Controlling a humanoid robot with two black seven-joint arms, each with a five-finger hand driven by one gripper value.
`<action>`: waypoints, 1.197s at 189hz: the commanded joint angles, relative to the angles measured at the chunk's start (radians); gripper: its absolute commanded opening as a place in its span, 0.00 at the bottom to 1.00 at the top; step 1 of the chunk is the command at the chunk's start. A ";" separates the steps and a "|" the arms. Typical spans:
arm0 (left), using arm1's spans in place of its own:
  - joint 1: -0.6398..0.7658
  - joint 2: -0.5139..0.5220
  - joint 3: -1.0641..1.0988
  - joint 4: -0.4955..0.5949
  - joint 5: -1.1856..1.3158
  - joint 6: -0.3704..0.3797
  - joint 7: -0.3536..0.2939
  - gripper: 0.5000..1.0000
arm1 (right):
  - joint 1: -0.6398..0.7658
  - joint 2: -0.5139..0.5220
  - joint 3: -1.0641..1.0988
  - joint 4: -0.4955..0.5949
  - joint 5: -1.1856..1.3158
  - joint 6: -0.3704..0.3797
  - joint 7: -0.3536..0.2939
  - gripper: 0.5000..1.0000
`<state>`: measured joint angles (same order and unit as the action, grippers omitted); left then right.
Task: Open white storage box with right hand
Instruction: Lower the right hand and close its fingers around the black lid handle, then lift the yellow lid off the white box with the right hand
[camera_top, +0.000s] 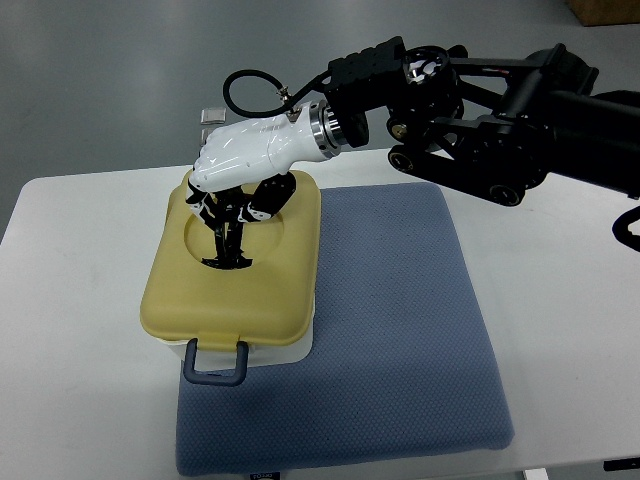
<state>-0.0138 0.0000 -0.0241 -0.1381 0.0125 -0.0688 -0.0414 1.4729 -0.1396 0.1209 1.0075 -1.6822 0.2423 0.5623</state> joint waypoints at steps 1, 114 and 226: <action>0.000 0.000 0.000 0.000 0.000 0.000 0.000 1.00 | 0.010 -0.025 0.022 -0.004 0.010 0.000 -0.002 0.00; 0.000 0.000 0.000 0.000 0.000 0.000 0.000 1.00 | 0.006 -0.163 0.052 -0.104 0.056 0.003 0.002 0.00; 0.000 0.000 0.000 0.000 0.000 0.000 0.000 1.00 | -0.075 -0.308 0.051 -0.159 0.124 -0.018 0.010 0.00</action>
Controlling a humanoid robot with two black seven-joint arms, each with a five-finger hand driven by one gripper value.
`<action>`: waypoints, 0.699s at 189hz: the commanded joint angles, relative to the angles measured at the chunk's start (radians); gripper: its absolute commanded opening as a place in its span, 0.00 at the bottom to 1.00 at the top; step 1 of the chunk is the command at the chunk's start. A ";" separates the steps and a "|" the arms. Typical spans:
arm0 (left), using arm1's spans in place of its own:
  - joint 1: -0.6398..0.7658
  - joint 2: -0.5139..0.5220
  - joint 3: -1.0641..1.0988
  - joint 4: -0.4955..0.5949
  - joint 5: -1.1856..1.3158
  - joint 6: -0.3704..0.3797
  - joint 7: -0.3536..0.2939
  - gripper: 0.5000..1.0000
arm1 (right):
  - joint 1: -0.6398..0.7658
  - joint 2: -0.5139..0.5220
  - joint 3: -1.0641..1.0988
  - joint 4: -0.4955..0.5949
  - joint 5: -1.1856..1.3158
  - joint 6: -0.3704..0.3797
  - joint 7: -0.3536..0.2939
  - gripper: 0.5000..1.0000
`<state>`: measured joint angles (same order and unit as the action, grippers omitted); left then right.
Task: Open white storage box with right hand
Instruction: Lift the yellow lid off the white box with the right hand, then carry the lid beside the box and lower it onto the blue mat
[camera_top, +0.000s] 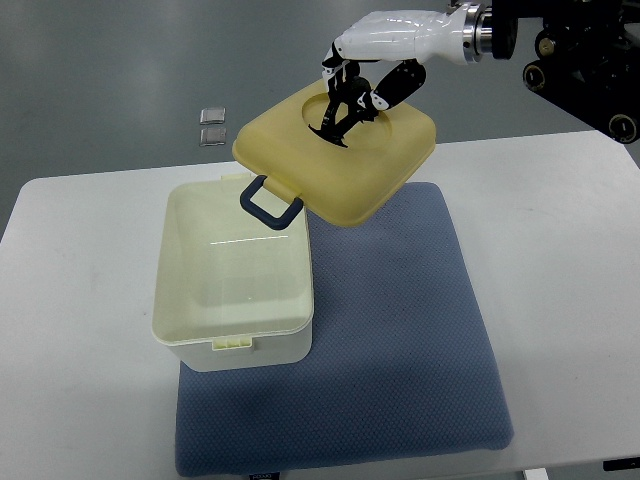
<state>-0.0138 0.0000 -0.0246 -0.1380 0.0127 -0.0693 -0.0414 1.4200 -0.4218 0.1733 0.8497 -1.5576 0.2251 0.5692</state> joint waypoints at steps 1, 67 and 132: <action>0.000 0.000 0.000 0.000 0.001 0.000 0.000 1.00 | -0.026 -0.031 0.000 -0.001 -0.001 -0.001 0.003 0.00; 0.000 0.000 0.002 0.000 0.001 0.000 0.000 1.00 | -0.075 -0.049 -0.001 -0.023 -0.001 -0.020 0.001 0.00; 0.000 0.000 0.000 0.000 0.000 0.000 0.000 1.00 | -0.188 -0.066 -0.001 -0.084 0.001 -0.081 0.003 0.00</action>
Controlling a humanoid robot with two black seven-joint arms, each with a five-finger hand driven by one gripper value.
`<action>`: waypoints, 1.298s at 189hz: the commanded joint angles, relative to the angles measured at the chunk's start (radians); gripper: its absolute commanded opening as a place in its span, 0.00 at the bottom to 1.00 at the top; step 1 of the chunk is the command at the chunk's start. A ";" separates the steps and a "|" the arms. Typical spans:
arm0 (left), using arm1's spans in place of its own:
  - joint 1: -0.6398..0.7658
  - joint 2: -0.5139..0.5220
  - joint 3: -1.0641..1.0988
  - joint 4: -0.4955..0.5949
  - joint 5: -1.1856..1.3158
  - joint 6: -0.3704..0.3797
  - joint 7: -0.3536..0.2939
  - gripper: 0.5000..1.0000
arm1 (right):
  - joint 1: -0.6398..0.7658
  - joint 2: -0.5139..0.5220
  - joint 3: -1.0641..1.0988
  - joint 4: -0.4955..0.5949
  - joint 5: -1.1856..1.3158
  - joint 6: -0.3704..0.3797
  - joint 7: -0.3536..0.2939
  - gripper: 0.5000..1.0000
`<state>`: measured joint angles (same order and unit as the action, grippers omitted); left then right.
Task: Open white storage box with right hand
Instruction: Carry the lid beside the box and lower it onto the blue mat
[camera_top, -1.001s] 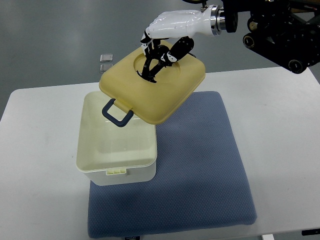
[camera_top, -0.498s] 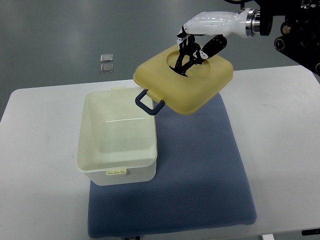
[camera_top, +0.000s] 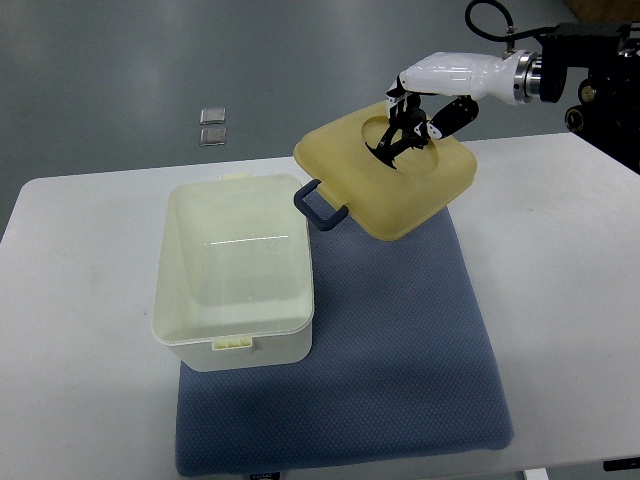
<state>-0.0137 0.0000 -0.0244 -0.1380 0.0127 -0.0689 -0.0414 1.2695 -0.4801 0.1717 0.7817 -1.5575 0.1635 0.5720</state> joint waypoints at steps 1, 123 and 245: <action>0.000 0.000 0.000 0.000 0.000 0.000 0.000 1.00 | -0.041 -0.009 0.002 -0.018 0.001 -0.021 0.000 0.00; 0.000 0.000 0.000 0.000 0.000 -0.002 0.000 1.00 | -0.183 0.000 -0.017 -0.032 0.001 -0.064 0.003 0.00; 0.000 0.000 0.000 0.000 0.000 0.000 0.000 1.00 | -0.239 0.100 -0.032 -0.029 -0.013 -0.067 -0.001 0.00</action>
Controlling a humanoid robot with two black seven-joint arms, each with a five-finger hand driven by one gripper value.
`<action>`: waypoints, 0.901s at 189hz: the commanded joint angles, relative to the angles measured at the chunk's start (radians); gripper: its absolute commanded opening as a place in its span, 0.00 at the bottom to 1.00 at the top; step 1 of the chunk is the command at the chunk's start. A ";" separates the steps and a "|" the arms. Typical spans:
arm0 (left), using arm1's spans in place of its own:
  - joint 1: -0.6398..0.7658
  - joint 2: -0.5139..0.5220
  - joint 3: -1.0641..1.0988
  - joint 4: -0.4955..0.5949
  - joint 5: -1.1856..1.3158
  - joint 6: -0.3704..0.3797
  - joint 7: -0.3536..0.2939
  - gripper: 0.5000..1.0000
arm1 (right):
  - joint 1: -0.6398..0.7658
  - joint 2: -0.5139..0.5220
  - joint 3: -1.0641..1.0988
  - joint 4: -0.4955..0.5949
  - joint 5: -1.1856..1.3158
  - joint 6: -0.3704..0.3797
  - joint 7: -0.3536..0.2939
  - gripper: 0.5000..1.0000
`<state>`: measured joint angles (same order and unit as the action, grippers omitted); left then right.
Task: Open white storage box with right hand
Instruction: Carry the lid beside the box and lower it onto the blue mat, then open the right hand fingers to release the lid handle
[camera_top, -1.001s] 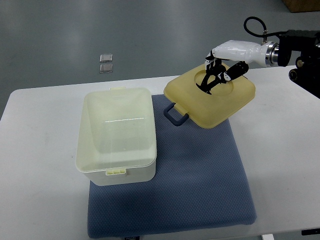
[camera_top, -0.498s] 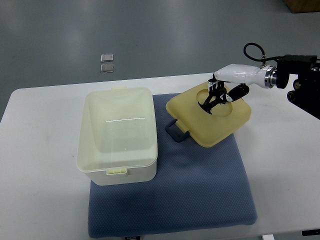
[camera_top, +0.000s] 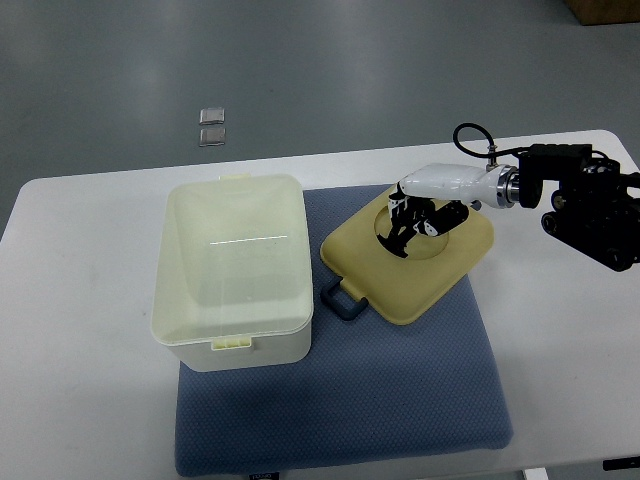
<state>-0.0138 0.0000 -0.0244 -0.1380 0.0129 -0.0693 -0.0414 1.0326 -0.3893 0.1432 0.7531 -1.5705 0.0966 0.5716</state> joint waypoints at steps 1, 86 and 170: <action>0.000 0.000 0.000 0.000 -0.001 0.000 0.000 1.00 | -0.002 0.009 -0.004 0.000 0.000 0.000 -0.001 0.00; 0.000 0.000 0.000 0.000 -0.001 0.000 0.000 1.00 | 0.000 0.009 -0.001 0.003 0.015 0.020 0.001 0.84; 0.000 0.000 0.000 0.000 0.001 0.000 0.000 1.00 | 0.021 -0.008 0.067 0.006 0.043 0.046 0.002 0.85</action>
<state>-0.0138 0.0000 -0.0242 -0.1381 0.0125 -0.0693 -0.0413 1.0423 -0.3948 0.1721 0.7592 -1.5498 0.1442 0.5723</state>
